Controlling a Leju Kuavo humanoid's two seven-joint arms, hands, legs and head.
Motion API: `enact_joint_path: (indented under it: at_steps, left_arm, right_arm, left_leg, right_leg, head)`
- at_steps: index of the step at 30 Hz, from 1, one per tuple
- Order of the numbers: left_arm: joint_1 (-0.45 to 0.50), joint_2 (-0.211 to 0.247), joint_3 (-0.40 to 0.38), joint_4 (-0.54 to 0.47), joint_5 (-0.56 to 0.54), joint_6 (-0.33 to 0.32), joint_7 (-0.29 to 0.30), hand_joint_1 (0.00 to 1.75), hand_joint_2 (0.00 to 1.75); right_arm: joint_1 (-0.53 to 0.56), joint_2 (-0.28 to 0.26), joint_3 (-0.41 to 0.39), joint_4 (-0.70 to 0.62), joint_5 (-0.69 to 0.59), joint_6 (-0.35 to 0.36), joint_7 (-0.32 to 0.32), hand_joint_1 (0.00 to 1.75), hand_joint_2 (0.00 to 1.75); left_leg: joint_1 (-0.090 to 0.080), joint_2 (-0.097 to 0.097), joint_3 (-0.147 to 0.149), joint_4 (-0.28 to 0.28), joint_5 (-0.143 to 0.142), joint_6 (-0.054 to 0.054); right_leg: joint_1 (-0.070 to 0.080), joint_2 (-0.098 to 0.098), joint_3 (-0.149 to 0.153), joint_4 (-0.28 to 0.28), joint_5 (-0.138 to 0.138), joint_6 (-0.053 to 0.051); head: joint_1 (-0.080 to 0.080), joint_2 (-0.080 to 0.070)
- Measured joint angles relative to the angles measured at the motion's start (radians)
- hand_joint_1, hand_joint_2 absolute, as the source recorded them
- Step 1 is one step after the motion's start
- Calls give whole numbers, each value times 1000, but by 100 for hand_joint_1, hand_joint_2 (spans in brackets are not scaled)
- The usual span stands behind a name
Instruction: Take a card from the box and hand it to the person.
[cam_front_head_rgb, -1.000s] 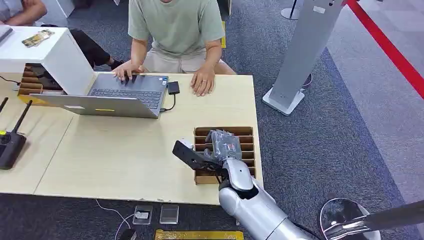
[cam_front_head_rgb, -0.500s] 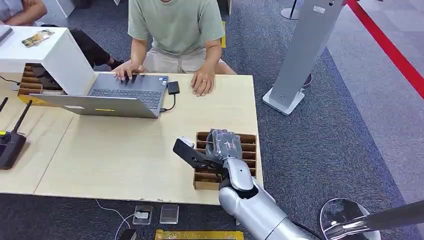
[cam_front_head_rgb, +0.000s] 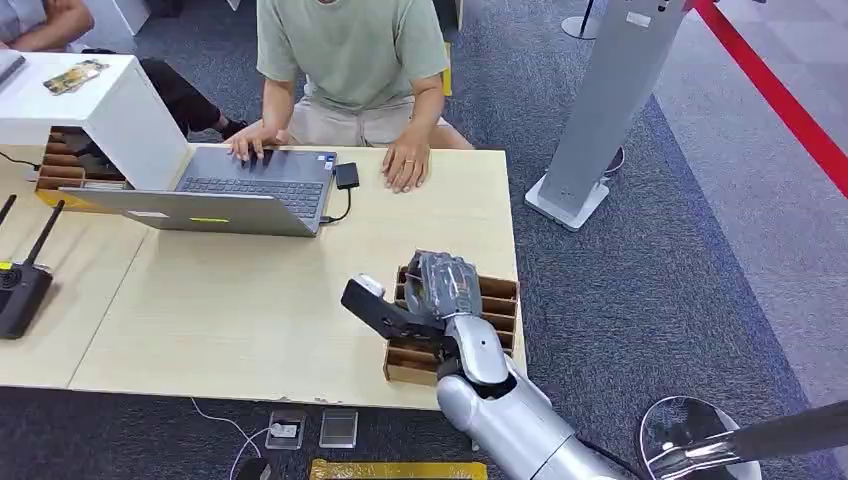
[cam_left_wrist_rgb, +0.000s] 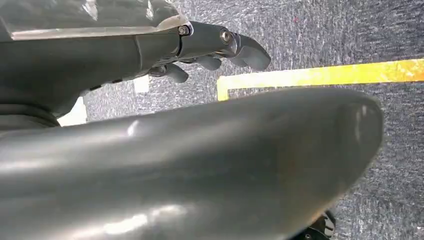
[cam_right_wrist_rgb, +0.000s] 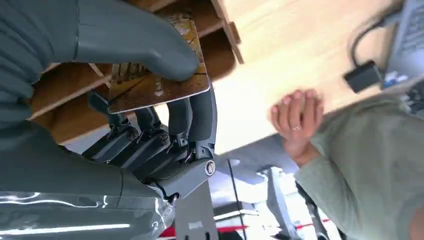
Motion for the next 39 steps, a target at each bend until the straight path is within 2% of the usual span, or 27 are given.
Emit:
enact_joint_path:
  at_steps: [5, 8, 11, 15, 21, 24, 27, 32, 39]
  left_arm:
    - [0, 0, 0, 0, 1, 0, -11, 0, 0]
    - [0, 0, 0, 0, 1, 0, -16, 0, 0]
    - [0, 0, 0, 0, 1, 0, -21, 0, 0]
    - [0, 0, 0, 0, -5, 0, -24, 0, 0]
    - [-1, 1, 0, 0, -11, -1, -51, 0, 0]
    - [-1, 5, 0, 0, -11, -5, -64, 0, 0]
    - [0, 8, 0, 0, -14, -10, -66, 0, 0]
    - [0, 17, 0, 0, -13, -17, -58, 0, 0]
    - [1, 24, 0, 0, -5, -18, -19, 0, 0]
  right_arm:
    - [1, -1, 0, -44, 12, -83, -142, 162, 175]
    - [3, -6, 0, -91, 28, -104, -199, 162, 175]
    - [3, -6, 0, -133, 27, -92, -224, 162, 175]
    - [-25, 3, 3, -143, -60, -42, -271, 162, 175]
    - [-161, 74, 14, -8, -175, -20, -365, 162, 175]
    - [-230, 98, 28, 70, -223, -20, -348, 162, 175]
    - [-249, 112, 43, 118, -257, -19, -322, 162, 175]
    - [-345, 132, 104, 254, -286, -14, -255, 162, 175]
    - [-372, 147, 184, 365, -296, -31, -240, 162, 175]
  left_leg:
    - [0, 0, 0, 0, 0, 0]
    - [0, 0, 0, 0, 0, 0]
    - [0, 0, 0, 0, 0, 0]
    - [0, 0, 0, 0, 0, 0]
    - [0, 0, 0, 0, 1, -1]
    - [0, 0, 0, 0, 1, -1]
    - [0, -1, -1, 0, 1, -1]
    - [0, -1, -2, 0, 1, -1]
    - [0, 0, -2, 0, 1, -1]
  right_leg:
    - [0, 0, 0, 0, 0, 0]
    - [0, 0, 0, 0, 0, 0]
    - [0, 0, 0, 0, 0, 0]
    - [0, 0, 0, 0, 0, 0]
    - [0, 0, 0, 1, 0, 0]
    - [0, 0, 0, 1, 0, 0]
    - [0, 0, 0, 1, 0, 0]
    - [0, 0, -1, 1, 0, 0]
    - [0, 0, -2, 1, 0, 0]
  head:
    - [0, 0]
    - [0, 0]
    - [0, 0]
    - [0, 0]
    - [0, 0]
    - [0, 0]
    - [0, 0]
    - [1, 0]
    - [0, 0]
